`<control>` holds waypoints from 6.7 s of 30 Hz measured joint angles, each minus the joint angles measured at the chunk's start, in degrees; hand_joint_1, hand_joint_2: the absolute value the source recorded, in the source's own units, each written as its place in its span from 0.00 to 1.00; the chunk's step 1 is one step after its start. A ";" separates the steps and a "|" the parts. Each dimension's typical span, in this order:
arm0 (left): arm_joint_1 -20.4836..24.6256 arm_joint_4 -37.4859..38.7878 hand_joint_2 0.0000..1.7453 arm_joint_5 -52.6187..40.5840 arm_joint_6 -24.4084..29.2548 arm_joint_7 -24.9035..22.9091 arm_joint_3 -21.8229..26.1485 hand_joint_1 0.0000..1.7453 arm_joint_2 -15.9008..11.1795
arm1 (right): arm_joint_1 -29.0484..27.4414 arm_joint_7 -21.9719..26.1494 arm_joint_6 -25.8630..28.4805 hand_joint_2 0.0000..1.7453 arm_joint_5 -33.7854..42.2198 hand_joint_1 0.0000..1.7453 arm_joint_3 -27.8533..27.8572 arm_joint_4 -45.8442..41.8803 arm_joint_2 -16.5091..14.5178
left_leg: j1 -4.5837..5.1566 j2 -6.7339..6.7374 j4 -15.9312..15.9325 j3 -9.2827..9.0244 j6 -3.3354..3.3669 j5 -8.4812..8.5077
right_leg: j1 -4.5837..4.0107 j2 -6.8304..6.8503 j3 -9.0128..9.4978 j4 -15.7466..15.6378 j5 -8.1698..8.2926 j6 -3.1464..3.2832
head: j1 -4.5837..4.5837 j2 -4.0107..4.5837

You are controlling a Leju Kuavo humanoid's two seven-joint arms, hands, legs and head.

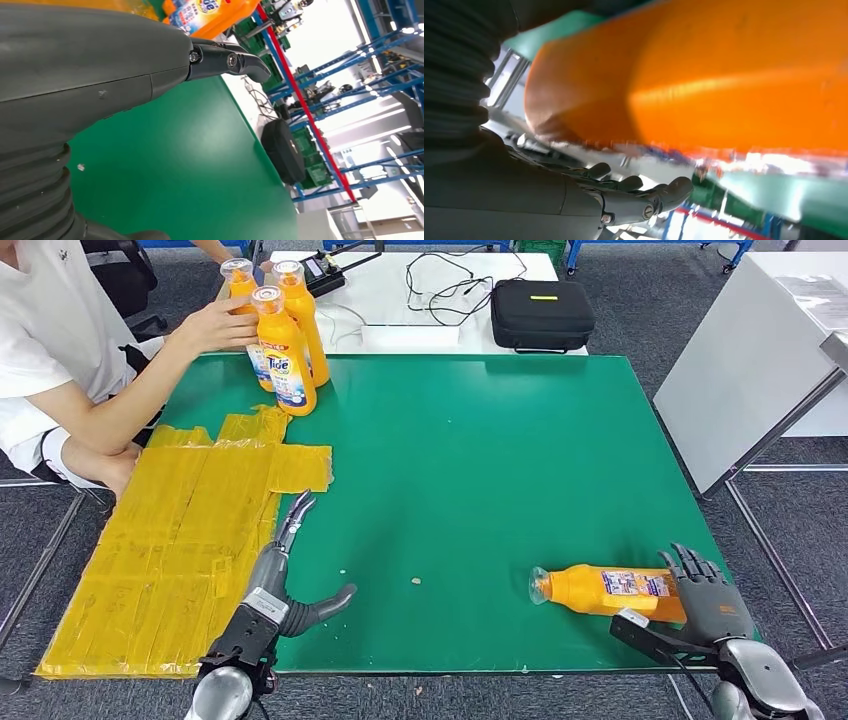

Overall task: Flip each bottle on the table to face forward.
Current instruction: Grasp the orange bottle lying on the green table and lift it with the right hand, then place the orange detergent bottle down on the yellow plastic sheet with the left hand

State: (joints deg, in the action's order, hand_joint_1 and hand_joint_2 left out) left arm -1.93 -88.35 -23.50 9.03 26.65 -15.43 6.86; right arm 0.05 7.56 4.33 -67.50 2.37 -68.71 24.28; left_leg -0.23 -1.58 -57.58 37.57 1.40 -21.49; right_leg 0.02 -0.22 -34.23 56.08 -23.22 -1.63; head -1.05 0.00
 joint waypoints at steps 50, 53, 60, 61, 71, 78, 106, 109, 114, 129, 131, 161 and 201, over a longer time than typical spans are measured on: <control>-0.64 0.53 1.00 2.67 -4.61 -1.39 -3.21 0.00 0.66 | -0.84 9.41 32.77 1.00 22.14 1.00 -6.30 -29.73 -23.52 | 0.06 -0.03 0.07 -0.15 0.09 -0.26 | 0.03 -0.09 0.20 0.05 -0.36 -0.08 | -0.01 0.00; -0.63 0.53 1.00 3.73 -5.42 -1.78 -3.22 0.00 0.66 | -0.97 10.89 28.29 1.00 28.38 1.00 -6.42 -29.72 -23.77 | 0.06 -0.03 0.07 -0.14 0.09 -0.27 | 0.03 -0.09 0.20 0.05 -0.36 -0.07 | -0.01 0.00; -0.62 0.53 1.00 4.45 -6.11 -1.96 -3.21 0.00 0.64 | -1.00 11.45 25.98 1.00 31.18 1.00 -6.61 -29.58 -24.09 | 0.06 -0.03 0.07 -0.13 0.09 -0.27 | 0.03 -0.09 0.19 0.05 -0.36 -0.07 | -0.01 0.00; -0.62 0.53 1.00 4.88 -6.56 -2.05 -3.21 0.00 0.63 | -1.01 11.74 24.78 1.00 32.55 1.00 -6.76 -29.44 -24.33 | 0.06 -0.03 0.07 -0.13 0.08 -0.27 | 0.03 -0.09 0.19 0.05 -0.36 -0.07 | -0.01 0.00; 0.62 1.12 1.00 19.70 -14.90 -8.35 -3.08 0.00 0.34 | 0.60 13.37 15.55 1.00 38.20 1.00 -19.16 -14.67 -32.17 | 0.02 -0.03 0.09 -0.10 0.07 -0.25 | 0.01 -0.09 0.14 0.06 -0.37 -0.06 | 0.01 0.00; 1.39 2.20 1.00 22.55 -15.81 -8.96 -3.08 0.00 0.17 | 2.97 13.64 13.85 1.00 39.14 1.00 -25.23 -8.23 -34.03 | 0.02 -0.02 0.09 -0.09 0.06 -0.25 | 0.01 -0.09 0.12 0.06 -0.37 -0.06 | 0.01 0.00; 3.01 3.69 1.00 25.37 -15.78 -8.70 -3.16 0.00 -0.90 | 8.61 14.06 10.91 1.00 41.23 1.00 -33.74 4.99 -35.75 | 0.02 -0.01 0.08 -0.08 0.06 -0.25 | 0.01 -0.09 0.08 0.07 -0.37 -0.06 | 0.01 0.00; 2.77 3.16 1.00 26.03 -16.32 -8.14 -3.48 0.00 -1.07 | 8.67 14.12 10.78 1.00 41.74 1.00 -33.79 6.69 -35.80 | 0.02 -0.01 0.08 -0.08 0.06 -0.25 | 0.02 -0.09 0.08 0.07 -0.37 -0.05 | 0.02 0.00; 2.40 1.70 1.00 26.92 -17.16 -7.74 -4.23 0.00 -1.48 | 8.47 14.66 10.77 1.00 42.08 1.00 -33.79 9.45 -35.81 | 0.02 -0.01 0.08 -0.07 0.06 -0.25 | 0.02 -0.09 0.07 0.06 -0.37 -0.05 | 0.02 0.00; 2.37 2.07 1.00 29.46 -19.70 -8.60 -5.15 1.00 -2.05 | 8.45 15.31 9.92 1.00 42.16 1.00 -33.74 12.53 -36.14 | 0.02 -0.01 0.08 -0.07 0.06 -0.25 | 0.02 -0.09 0.06 0.06 -0.37 -0.05 | 0.02 0.00; 2.40 2.33 1.00 29.57 -19.80 -8.67 -5.45 1.00 -2.05 | 8.44 15.33 9.94 1.00 42.15 1.00 -33.75 12.60 -36.18 | 0.02 -0.01 0.08 -0.07 0.06 -0.25 | 0.02 -0.09 0.06 0.06 -0.37 -0.05 | 0.02 0.00; 0.28 -6.26 1.00 -12.99 6.14 -10.84 2.81 1.00 -7.68 | -8.51 20.93 5.13 1.00 56.53 0.00 -15.06 -25.95 -30.45 | 0.02 -0.03 0.08 0.00 -0.01 -0.31 | 0.02 -0.02 -0.02 0.06 -0.42 0.02 | 0.01 0.00; 27.48 36.96 1.00 -56.72 3.91 -32.41 -3.11 0.57 -13.21 | -4.75 17.37 -0.98 1.00 58.09 0.00 -12.76 -22.50 -32.52 | -0.01 0.01 0.07 0.00 0.01 -0.15 | 0.02 -0.01 -0.01 0.09 -0.35 0.04 | 0.03 0.00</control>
State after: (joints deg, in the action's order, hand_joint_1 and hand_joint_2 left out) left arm 25.55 -51.40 -80.22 12.94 -5.76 -18.53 -6.34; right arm -4.70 24.93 3.35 -9.41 -10.39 -91.20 -8.24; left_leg -0.24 -1.58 -57.51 37.58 1.42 -21.63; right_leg 0.04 -0.23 -34.25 56.17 -23.57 -1.60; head -1.03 0.00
